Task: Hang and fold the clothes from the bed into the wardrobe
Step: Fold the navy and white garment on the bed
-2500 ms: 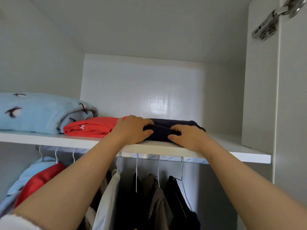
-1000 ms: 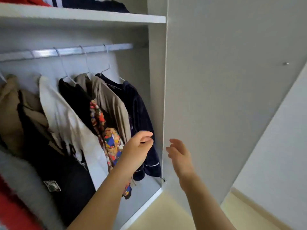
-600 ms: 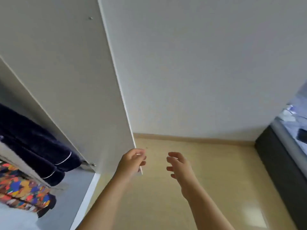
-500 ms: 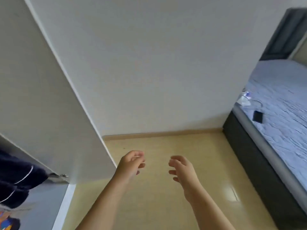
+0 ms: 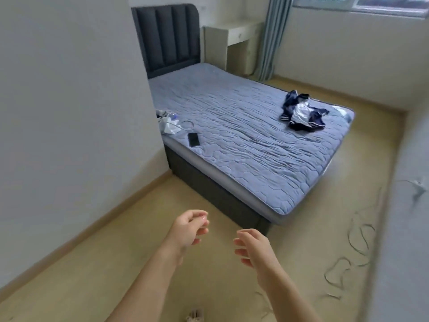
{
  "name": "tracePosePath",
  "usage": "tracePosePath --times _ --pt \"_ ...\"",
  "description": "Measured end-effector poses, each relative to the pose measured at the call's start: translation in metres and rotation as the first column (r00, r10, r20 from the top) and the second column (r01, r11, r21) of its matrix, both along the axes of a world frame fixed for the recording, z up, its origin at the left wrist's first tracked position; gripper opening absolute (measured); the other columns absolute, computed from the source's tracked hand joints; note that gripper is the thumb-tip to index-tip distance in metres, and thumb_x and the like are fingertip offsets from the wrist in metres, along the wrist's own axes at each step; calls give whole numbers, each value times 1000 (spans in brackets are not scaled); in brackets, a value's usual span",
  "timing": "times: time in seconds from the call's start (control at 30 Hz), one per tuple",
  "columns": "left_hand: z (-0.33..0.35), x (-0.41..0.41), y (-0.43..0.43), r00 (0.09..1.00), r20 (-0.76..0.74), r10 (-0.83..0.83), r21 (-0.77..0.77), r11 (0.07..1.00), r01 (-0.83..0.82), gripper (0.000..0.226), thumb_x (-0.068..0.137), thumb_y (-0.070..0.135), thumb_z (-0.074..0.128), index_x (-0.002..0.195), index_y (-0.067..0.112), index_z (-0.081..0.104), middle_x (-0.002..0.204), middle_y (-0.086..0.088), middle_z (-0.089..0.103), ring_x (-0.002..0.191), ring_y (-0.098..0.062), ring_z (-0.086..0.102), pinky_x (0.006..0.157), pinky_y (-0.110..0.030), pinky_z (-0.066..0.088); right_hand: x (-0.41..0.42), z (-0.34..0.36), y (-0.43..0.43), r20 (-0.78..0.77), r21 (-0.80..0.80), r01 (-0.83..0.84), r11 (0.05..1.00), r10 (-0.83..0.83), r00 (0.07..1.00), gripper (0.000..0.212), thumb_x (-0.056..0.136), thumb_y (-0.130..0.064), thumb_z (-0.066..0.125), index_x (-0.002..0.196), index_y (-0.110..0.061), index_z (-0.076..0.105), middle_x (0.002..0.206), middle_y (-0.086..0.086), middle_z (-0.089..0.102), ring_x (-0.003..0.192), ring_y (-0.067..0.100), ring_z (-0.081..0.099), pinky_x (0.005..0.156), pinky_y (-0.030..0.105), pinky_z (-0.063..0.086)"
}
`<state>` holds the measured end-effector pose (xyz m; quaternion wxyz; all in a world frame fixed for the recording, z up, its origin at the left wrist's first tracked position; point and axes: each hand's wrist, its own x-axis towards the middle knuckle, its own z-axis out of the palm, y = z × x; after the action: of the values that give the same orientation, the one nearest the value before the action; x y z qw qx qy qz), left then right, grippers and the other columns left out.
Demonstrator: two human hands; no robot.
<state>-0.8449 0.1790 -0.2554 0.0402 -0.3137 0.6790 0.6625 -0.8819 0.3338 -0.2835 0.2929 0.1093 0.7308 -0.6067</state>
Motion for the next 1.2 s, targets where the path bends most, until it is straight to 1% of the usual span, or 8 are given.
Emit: tracePosePath --times 0.13,0.3,0.4,0.57,0.9,1.0,1.1,1.2 --pt "-9 -80 41 978 25 -206 -5 978 206 14 95 17 48 93 23 60 87 4 65 76 -8 62 65 -23 42 -50 -6 48 18 1 179 984 -179 984 11 92 -17 50 85 -18 59 80 -1 62 65 13 52 56 23 37" --pt "-19 -192 82 926 36 -375 10 927 375 12 95 21 48 94 26 59 91 5 66 84 -8 63 69 -25 45 -137 -14 85 5 -11 394 919 -394 919 10 90 -14 52 85 -16 60 78 2 63 59 14 52 56 23 36" --pt "-19 -264 103 904 46 -425 13 905 425 10 95 20 48 96 23 58 89 4 64 81 -8 61 66 -23 43 -200 -11 100 27 -15 465 885 -465 885 9 90 -10 51 85 -13 58 73 2 59 53 13 48 52 21 31" --pt "-15 -361 148 850 67 -523 17 852 523 12 97 18 45 103 17 55 92 0 61 79 -8 57 65 -22 42 -284 6 141 -17 -35 594 804 -594 804 12 92 -7 47 87 -10 58 75 4 59 59 15 52 55 23 35" --pt "-21 -478 276 745 127 -655 45 754 655 9 95 15 47 98 16 55 78 3 59 68 -8 55 59 -21 37 -365 -12 251 99 -56 786 616 -780 618 15 93 -8 46 85 -12 57 73 3 57 60 17 51 57 25 36" --pt "-23 -522 329 720 96 -687 14 724 689 9 95 16 47 97 18 55 77 4 59 67 -7 55 58 -21 37 -411 -14 302 91 -76 773 629 -768 634 13 93 -10 47 86 -13 57 75 2 57 61 16 52 57 25 36" --pt "-20 -565 390 687 78 -723 23 690 724 9 96 18 46 98 19 55 79 5 59 67 -6 55 56 -19 35 -456 -12 362 93 -53 691 720 -686 722 12 94 -15 47 88 -16 58 80 0 57 64 15 53 59 26 38" --pt "-13 -597 442 668 84 -740 35 672 740 10 96 21 46 99 21 56 86 5 61 74 -7 58 63 -22 39 -489 -8 412 111 -7 635 773 -630 768 12 93 -17 48 88 -18 59 83 0 57 67 15 53 61 25 40"
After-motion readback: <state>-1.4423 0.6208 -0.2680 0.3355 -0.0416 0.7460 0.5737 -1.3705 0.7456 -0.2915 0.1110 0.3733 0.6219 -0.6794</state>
